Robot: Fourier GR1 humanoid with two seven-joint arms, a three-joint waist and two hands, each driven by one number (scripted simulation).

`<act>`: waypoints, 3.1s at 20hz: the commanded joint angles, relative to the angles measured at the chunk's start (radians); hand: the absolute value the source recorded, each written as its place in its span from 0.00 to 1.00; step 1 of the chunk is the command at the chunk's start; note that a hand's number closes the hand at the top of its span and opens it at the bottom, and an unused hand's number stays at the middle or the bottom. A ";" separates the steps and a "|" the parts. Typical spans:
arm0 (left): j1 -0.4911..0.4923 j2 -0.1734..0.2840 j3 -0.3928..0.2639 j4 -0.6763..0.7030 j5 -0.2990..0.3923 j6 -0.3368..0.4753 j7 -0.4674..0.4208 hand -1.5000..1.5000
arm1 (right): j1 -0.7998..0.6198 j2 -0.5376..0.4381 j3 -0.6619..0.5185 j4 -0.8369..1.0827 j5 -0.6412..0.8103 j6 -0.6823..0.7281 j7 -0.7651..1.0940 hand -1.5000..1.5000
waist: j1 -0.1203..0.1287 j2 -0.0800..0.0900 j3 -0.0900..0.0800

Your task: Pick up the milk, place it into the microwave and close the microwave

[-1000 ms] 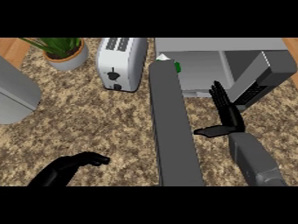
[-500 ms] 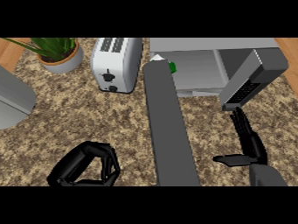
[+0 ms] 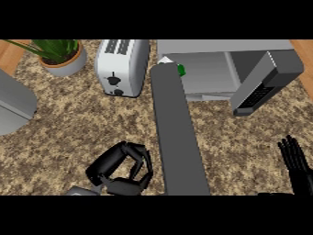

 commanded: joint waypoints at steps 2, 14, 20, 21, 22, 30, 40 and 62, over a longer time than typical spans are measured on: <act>-0.074 0.000 -0.142 0.163 -0.004 0.166 -0.093 1.00 | 0.159 -0.016 0.018 -0.210 -0.087 0.167 -0.015 0.00 | 0.000 0.005 0.000; -0.252 0.000 -0.543 0.320 0.263 0.472 -0.012 1.00 | 0.317 -0.081 0.092 -0.591 -0.315 0.304 0.145 0.00 | -0.029 0.012 0.001; -0.344 0.000 -0.698 0.288 0.374 0.673 0.069 1.00 | 0.311 -0.106 0.148 -0.749 -0.398 0.305 0.266 0.00 | -0.070 0.016 -0.001; -0.387 0.000 -0.693 0.277 0.389 0.697 0.086 1.00 | 0.305 -0.109 0.155 -0.796 -0.409 0.286 0.300 0.00 | -0.075 0.015 -0.002; -0.391 0.001 -0.707 0.294 0.392 0.732 0.052 1.00 | 0.294 -0.112 0.160 -0.816 -0.423 0.281 0.319 0.00 | -0.077 0.018 -0.002; -0.533 0.001 -0.711 0.344 0.519 0.912 0.078 1.00 | 0.297 -0.144 0.210 -0.949 -0.483 0.279 0.429 0.00 | -0.124 0.029 -0.003; -0.709 0.000 -0.656 0.425 0.669 1.068 0.041 1.00 | 0.280 -0.183 0.208 -1.025 -0.572 0.249 0.536 0.00 | -0.168 0.044 -0.003; -0.936 0.000 -0.497 0.688 0.977 1.020 -0.079 1.00 | 0.257 -0.239 0.170 -1.097 -0.702 0.200 0.644 0.00 | -0.220 0.078 0.001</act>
